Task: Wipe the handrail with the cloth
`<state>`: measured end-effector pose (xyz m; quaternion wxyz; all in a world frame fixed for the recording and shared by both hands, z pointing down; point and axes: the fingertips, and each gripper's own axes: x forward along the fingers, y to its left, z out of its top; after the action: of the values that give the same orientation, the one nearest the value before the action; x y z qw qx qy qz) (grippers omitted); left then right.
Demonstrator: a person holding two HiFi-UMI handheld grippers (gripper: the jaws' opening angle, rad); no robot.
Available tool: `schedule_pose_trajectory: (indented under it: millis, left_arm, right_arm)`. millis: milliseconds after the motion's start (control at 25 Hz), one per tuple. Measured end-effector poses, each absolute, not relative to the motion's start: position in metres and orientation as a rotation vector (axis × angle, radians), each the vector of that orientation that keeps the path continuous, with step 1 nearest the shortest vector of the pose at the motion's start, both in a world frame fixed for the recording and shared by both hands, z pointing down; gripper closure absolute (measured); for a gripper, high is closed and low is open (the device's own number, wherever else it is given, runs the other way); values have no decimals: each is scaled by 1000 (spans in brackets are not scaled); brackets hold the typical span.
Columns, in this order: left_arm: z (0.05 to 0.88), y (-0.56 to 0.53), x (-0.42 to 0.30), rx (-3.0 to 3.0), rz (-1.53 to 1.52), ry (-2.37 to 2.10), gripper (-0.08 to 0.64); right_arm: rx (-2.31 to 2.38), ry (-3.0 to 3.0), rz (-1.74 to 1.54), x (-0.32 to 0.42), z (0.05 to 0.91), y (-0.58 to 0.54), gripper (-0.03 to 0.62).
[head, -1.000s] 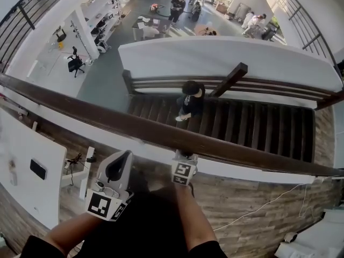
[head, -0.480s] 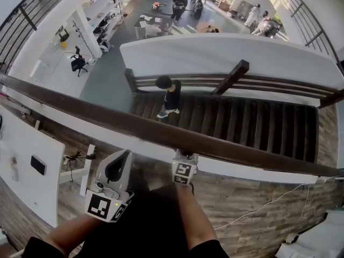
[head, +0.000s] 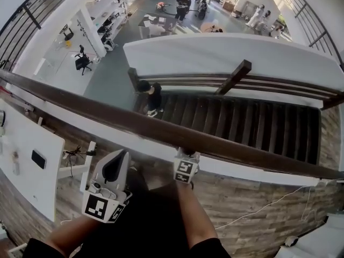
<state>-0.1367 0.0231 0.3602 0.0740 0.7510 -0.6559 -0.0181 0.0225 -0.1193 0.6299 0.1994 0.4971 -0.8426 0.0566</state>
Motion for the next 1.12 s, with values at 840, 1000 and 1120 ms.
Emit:
schedule_pose_trajectory:
  millis: [840, 1000, 1120]
  left_arm:
    - [353, 20, -93, 2262, -17, -1938, 560]
    - [352, 22, -82, 2253, -10, -1942, 560]
    - [352, 21, -75, 2234, -6, -1951, 560]
  right_arm:
    - [1409, -2306, 233, 82, 634, -123, 525]
    - [1375, -2322, 226, 85, 634, -120, 525]
    - [1361, -2333, 222, 86, 632, -120, 525]
